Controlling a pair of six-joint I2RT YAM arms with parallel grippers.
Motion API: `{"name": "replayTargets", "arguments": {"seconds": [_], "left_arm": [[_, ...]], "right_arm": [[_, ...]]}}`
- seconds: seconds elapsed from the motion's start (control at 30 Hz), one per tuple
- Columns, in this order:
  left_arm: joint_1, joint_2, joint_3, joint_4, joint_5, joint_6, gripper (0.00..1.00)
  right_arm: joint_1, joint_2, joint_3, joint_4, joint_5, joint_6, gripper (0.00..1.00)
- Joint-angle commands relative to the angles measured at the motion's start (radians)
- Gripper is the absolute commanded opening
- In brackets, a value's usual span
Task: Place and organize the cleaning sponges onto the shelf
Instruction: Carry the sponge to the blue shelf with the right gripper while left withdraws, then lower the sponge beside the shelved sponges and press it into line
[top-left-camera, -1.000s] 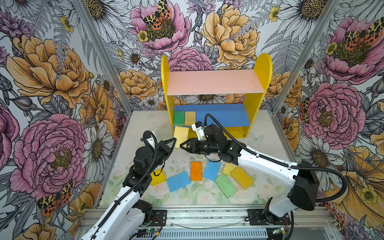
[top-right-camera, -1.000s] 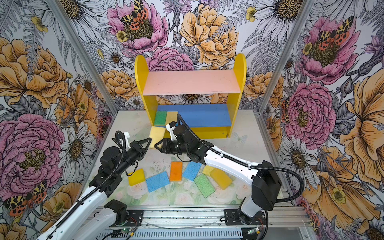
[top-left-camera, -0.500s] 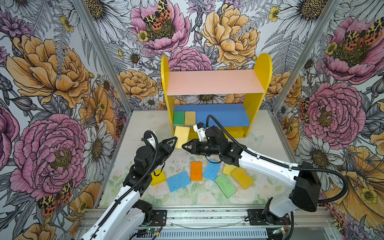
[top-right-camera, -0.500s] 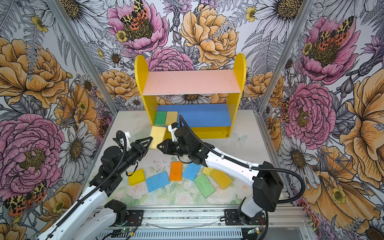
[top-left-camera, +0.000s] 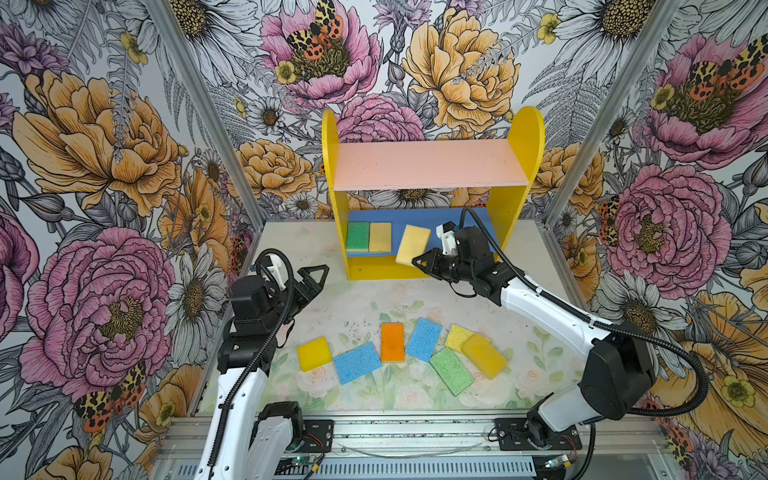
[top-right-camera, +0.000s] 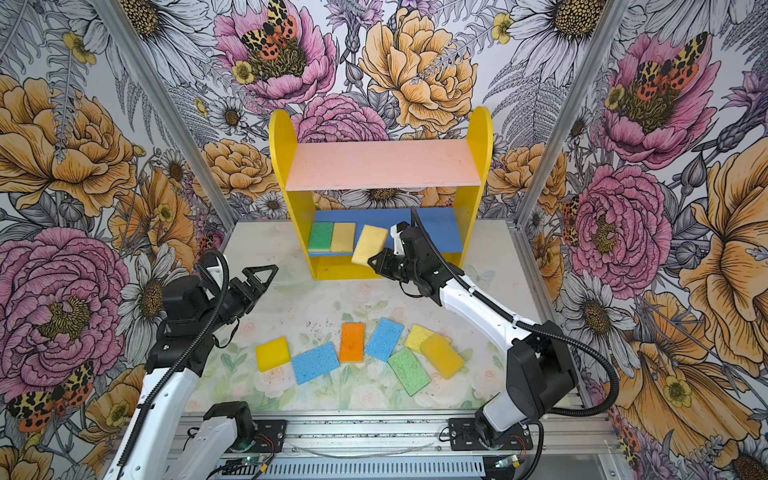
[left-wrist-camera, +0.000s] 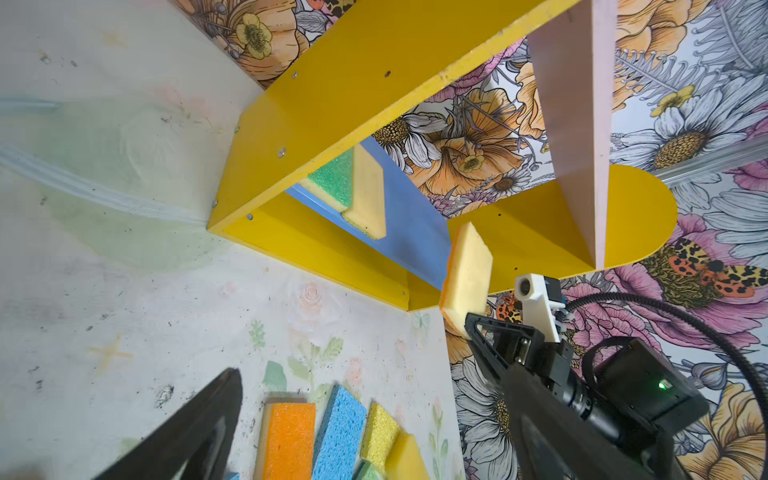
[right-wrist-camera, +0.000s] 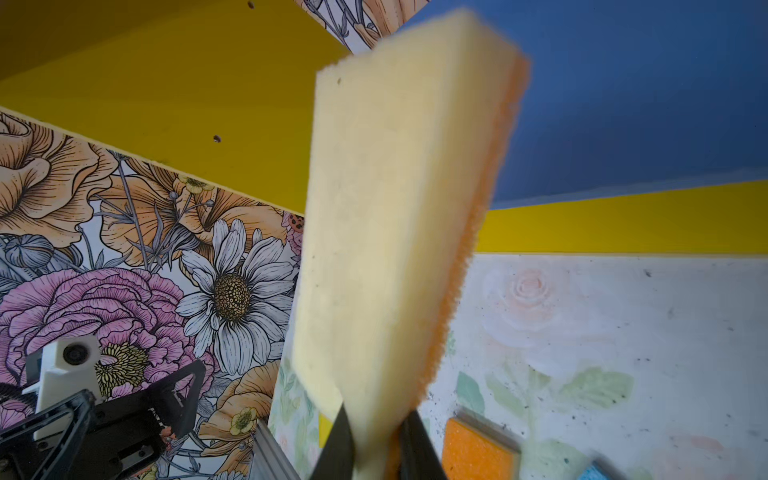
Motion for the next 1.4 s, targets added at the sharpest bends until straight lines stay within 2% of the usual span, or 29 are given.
{"name": "replayTargets", "arguments": {"seconds": [0.0,0.23,0.57,0.8,0.9,1.07,1.2,1.37], "left_arm": [[0.01,0.021,0.047,-0.166,0.075,0.215,0.99],[0.008,0.035,0.008,-0.167,0.031,0.282,0.99],[0.001,0.004,-0.041,-0.162,-0.004,0.309,0.99],[-0.016,-0.005,-0.044,-0.162,-0.015,0.308,0.99],[-0.023,-0.01,-0.045,-0.162,-0.019,0.307,0.99],[-0.025,-0.015,-0.045,-0.161,-0.02,0.308,0.99],[-0.027,-0.01,-0.05,-0.153,-0.013,0.303,0.99],[-0.035,-0.013,-0.05,-0.153,-0.012,0.303,0.99]], "right_arm": [[-0.035,0.071,0.079,-0.037,-0.069,-0.104,0.18],[-0.072,0.232,0.207,-0.074,-0.12,-0.165,0.18],[-0.085,0.352,0.312,-0.101,-0.091,-0.181,0.19],[-0.085,0.369,0.327,-0.103,-0.025,-0.162,0.35],[-0.084,0.368,0.33,-0.103,0.014,-0.145,0.46],[-0.073,0.31,0.273,-0.101,0.146,-0.112,0.56],[-0.059,0.302,0.27,-0.101,0.194,-0.118,0.56],[-0.056,0.329,0.298,-0.1,0.212,-0.117,0.46]]}}
